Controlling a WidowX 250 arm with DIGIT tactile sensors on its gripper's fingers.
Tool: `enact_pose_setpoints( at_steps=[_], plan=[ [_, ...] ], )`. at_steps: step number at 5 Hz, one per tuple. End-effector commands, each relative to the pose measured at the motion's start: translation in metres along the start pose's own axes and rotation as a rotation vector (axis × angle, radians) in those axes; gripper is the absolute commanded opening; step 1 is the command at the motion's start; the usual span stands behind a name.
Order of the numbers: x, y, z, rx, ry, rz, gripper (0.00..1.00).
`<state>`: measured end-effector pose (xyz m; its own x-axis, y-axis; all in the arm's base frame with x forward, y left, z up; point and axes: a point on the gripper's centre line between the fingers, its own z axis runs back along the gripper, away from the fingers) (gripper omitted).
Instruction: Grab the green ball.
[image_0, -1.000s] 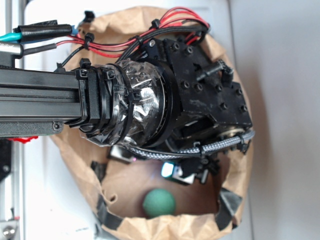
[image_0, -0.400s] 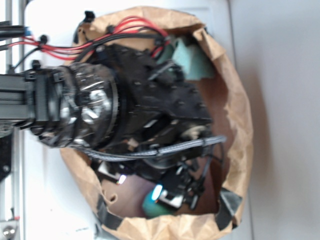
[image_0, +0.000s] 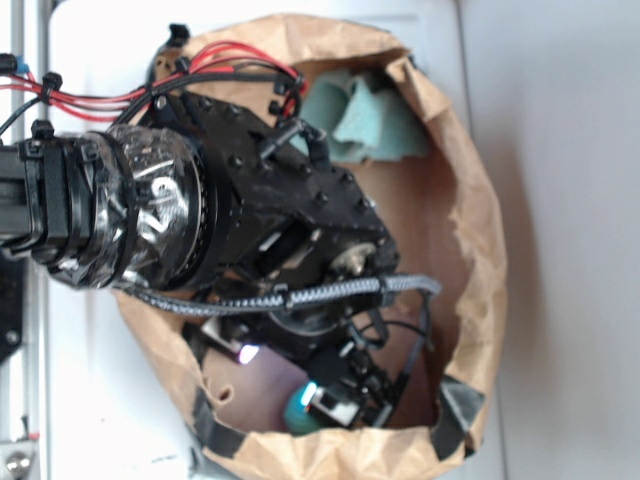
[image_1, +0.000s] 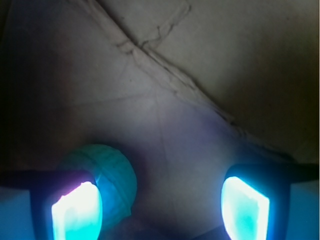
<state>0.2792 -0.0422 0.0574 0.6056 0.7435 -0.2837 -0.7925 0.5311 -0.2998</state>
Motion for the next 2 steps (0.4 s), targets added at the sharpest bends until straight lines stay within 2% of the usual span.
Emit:
enact_pose_setpoints(
  at_steps=[1, 2],
  plan=[
    [0.0164, -0.0103, 0.0465, -0.094, 0.037, 0.004, 1.00],
    [0.0159, -0.0129, 0.0527, -0.105, 0.053, 0.004, 1.00]
  ],
)
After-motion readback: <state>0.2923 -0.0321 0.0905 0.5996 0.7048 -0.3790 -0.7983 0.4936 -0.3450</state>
